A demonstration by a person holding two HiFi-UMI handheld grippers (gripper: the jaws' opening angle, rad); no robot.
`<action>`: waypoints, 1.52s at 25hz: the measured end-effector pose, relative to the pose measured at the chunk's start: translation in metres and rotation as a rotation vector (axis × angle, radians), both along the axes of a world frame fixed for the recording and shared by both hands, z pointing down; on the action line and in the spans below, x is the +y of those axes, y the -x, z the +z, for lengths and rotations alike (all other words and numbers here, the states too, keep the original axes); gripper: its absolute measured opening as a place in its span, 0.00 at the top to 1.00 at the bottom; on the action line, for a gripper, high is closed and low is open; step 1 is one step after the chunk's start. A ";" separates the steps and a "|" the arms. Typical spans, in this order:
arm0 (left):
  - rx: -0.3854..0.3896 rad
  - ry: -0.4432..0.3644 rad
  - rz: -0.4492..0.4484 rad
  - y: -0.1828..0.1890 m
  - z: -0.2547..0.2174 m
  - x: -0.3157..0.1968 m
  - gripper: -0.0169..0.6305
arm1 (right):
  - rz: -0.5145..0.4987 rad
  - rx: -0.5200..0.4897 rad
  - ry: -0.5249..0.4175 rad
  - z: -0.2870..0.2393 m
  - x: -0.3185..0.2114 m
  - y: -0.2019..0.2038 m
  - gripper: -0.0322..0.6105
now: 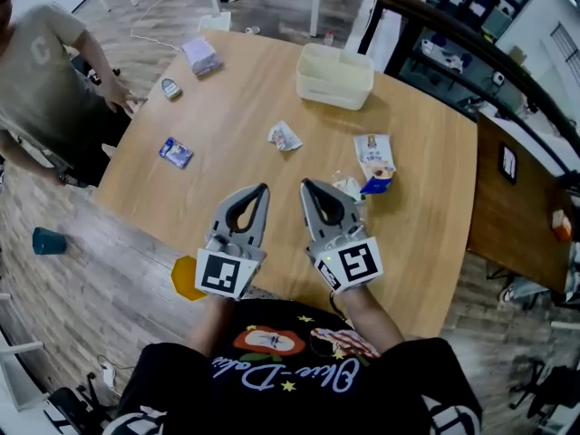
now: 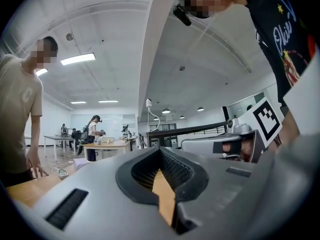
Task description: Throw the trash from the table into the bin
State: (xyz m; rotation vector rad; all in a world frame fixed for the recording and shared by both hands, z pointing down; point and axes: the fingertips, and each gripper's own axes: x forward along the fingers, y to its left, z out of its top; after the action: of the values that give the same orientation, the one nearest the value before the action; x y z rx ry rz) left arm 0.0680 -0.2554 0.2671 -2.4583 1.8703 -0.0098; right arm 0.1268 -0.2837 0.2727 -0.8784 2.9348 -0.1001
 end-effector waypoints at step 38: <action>0.078 0.074 0.141 0.095 0.046 -0.110 0.96 | 0.173 0.243 0.179 0.101 -0.101 0.083 0.94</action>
State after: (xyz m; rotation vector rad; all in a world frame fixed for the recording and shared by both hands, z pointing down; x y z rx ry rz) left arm -0.0272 -0.3649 0.3132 -2.6724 1.7512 0.0231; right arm 0.0439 -0.3850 0.3733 -1.2496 3.0893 -0.2678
